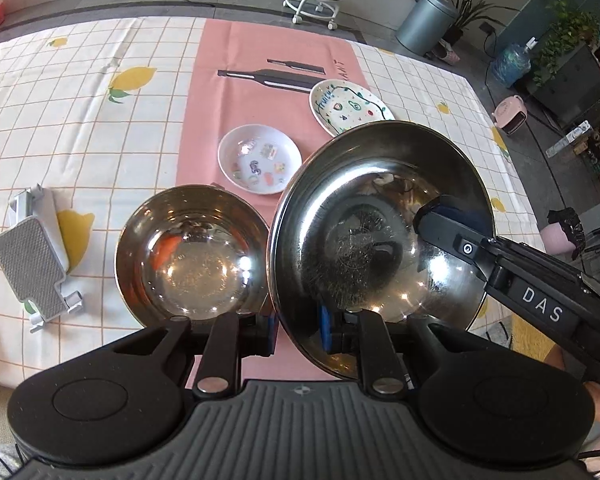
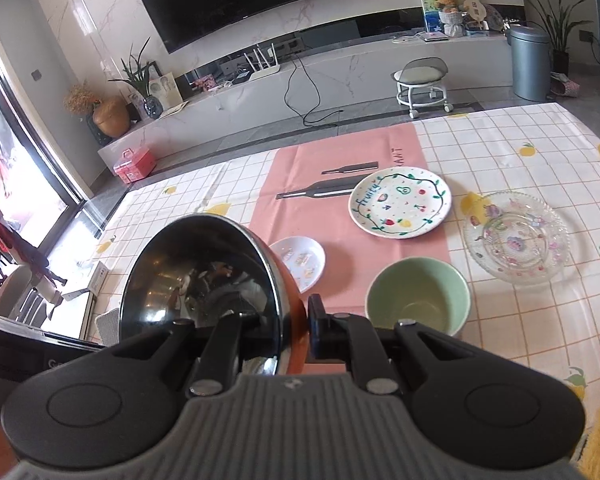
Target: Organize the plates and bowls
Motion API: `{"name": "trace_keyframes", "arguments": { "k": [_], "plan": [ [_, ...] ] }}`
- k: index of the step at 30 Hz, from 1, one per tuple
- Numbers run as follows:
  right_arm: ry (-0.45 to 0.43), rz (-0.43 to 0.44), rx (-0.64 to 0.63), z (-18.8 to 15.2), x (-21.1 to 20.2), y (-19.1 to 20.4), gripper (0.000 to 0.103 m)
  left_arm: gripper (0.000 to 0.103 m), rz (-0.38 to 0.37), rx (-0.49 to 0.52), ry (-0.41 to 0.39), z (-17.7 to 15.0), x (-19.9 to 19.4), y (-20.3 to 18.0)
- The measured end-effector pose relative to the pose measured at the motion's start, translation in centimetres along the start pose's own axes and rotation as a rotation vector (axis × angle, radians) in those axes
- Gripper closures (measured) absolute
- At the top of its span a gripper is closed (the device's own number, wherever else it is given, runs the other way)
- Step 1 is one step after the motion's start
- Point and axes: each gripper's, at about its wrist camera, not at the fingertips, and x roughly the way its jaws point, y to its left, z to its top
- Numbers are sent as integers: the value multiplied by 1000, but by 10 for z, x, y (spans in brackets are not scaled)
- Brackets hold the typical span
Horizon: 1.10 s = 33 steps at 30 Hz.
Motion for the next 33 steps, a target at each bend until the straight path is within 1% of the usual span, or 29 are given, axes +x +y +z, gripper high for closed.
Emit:
{"name": "trace_keyframes", "arguments": {
  "k": [4, 7, 9, 12, 17, 21, 23, 24, 26, 28, 31, 33],
  "plan": [
    [3, -2, -1, 3, 5, 9, 91, 80, -25, 49, -24, -7, -4, 7],
    [2, 5, -13, 2, 6, 13, 92, 80, -38, 42, -43, -13, -4, 12],
    [3, -11, -30, 2, 5, 15, 91, 80, -63, 36, -32, -17, 0, 11],
    [18, -48, -41, -4, 1, 13, 92, 78, -72, 73, 22, -21, 9, 4],
    [71, -98, -15, -21, 0, -7, 92, 79, -89, 137, 98, -26, 29, -10],
    [130, -99, 14, -28, 8, -25, 92, 78, -87, 144, 154, -28, 46, -13],
    [149, -96, 35, -32, 15, -32, 92, 78, -106, 139, 185, -28, 53, -11],
    [158, -99, 42, -34, 18, -36, 92, 78, -129, 136, 206, -28, 59, -8],
    [170, -118, 34, -38, 24, -39, 92, 77, -173, 108, 243, -28, 70, -4],
    [184, -130, 32, -40, 29, -42, 92, 77, -192, 100, 271, -29, 79, -1],
    [221, -123, 27, -43, 37, -47, 92, 77, -168, 118, 288, -31, 86, -2],
    [241, -120, 24, -46, 42, -48, 92, 77, -135, 133, 291, -30, 89, -3]
  ]
}}
